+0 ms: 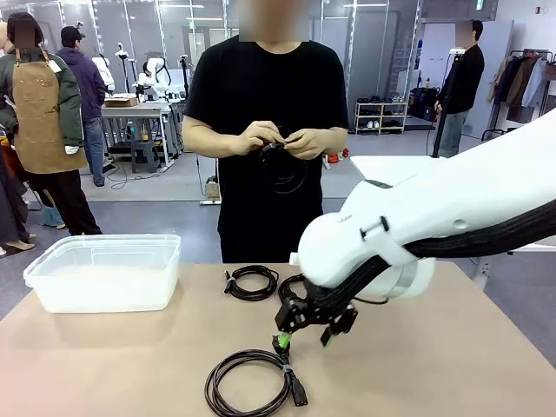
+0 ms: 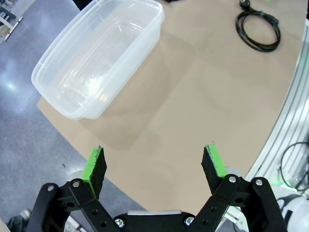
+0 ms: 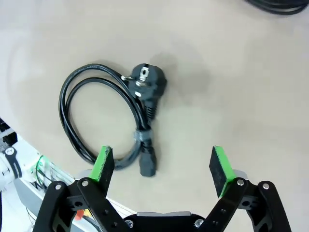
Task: Organize and store the cables.
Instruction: Place the Power Cable into the Organizing box.
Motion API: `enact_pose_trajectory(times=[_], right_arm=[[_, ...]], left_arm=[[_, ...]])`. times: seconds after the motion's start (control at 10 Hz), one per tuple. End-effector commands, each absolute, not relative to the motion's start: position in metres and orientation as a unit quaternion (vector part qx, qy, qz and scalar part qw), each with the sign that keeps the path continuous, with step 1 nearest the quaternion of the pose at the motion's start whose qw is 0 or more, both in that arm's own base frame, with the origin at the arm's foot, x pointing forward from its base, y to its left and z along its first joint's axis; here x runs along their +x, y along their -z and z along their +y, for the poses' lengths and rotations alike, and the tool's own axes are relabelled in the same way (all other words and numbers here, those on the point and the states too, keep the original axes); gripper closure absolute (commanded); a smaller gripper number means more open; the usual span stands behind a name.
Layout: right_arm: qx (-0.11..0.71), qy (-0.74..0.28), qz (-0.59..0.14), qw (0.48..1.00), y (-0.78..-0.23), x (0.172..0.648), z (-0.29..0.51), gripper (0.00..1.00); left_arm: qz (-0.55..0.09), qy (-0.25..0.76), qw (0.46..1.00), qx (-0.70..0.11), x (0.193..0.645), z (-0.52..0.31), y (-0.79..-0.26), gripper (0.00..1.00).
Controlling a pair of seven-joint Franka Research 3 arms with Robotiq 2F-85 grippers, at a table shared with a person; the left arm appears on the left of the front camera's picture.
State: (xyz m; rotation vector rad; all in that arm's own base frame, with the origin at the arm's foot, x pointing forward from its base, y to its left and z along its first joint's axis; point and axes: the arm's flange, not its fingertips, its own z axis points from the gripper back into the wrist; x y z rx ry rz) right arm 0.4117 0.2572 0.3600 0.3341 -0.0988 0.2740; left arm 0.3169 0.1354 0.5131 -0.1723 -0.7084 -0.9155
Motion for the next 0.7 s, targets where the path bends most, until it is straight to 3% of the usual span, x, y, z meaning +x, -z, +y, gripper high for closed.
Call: enact_pose_trajectory(times=[0.0, 0.5, 0.6], right_arm=[[0.17, -0.178, -0.052, 0.968, -0.385, 0.401, 0.213, 0.0], [0.173, -0.307, -0.104, 0.93, -0.43, 0.392, 0.1, 0.0], [0.153, -0.389, -0.128, 0.899, -0.446, 0.384, 0.023, 0.0]], left_arm=[[-0.336, 0.436, 0.831, -0.082, 0.317, 0.137, -0.513, 0.0], [-0.336, 0.436, 0.831, -0.082, 0.317, 0.137, -0.513, 0.0], [-0.336, 0.436, 0.831, -0.082, 0.317, 0.137, -0.513, 0.0]])
